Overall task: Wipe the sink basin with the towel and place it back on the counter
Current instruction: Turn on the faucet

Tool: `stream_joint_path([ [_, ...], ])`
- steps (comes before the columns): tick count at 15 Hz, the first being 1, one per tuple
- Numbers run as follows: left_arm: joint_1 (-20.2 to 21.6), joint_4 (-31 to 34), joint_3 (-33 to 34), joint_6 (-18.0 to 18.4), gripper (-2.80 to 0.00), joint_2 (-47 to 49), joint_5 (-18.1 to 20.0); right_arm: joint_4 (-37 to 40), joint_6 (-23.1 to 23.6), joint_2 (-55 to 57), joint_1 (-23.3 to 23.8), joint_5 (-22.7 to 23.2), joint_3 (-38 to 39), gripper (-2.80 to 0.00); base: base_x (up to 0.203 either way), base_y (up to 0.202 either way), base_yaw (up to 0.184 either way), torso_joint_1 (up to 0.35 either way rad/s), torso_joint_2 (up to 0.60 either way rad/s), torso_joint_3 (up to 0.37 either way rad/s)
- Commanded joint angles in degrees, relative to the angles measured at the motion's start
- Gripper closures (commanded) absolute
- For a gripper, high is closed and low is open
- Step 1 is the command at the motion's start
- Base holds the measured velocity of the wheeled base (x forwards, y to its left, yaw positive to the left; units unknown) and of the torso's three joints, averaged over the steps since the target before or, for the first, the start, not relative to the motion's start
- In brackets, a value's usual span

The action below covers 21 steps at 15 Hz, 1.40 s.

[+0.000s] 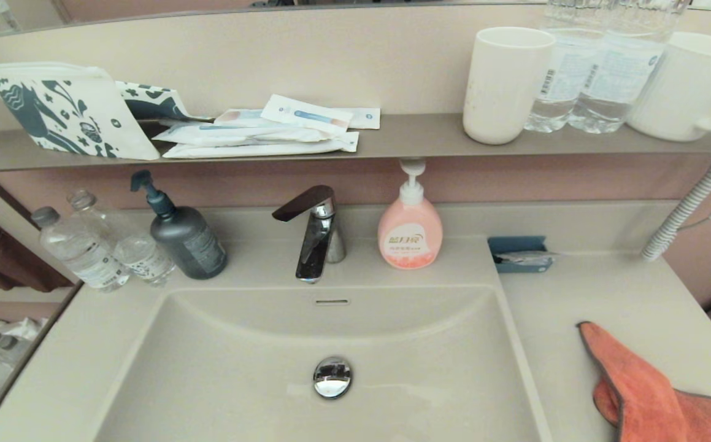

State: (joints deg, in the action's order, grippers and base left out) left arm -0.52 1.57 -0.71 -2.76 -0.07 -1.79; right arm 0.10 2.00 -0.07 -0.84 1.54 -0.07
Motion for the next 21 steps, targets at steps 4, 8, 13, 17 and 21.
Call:
stream_joint_path([
  [4,0.0,0.01,0.0,0.38,0.0,0.07,-0.05,-0.01,0.02,0.07,-0.04,0.05,-0.01,0.0,0.0,0.0,0.0,0.0,0.0,0.0],
  [8,0.0,0.01,0.0,0.03,0.0,0.07,-0.05,-0.01,0.02,0.07,-0.04,0.05,-0.01,0.0,0.0,0.0,0.0,0.0,0.0,0.0],
  [13,0.0,0.25,-2.77,2.36,0.0,0.2,0.27,-0.01,0.02,0.07,-0.04,0.05,-0.01,0.0,0.0,0.0,0.0,0.0,0.0,0.0],
  [17,-0.31,0.01,-12.69,2.1,0.0,14.28,1.1,-0.01,0.02,0.07,0.04,0.05,-0.01,0.0,0.0,0.0,0.0,0.0,0.0,0.0],
  [21,-0.65,-10.3,-19.66,1.82,0.0,37.53,3.53,-0.01,0.02,0.07,-0.03,0.05,-0.01,0.0,0.0,0.0,0.0,0.0,0.0,0.0],
])
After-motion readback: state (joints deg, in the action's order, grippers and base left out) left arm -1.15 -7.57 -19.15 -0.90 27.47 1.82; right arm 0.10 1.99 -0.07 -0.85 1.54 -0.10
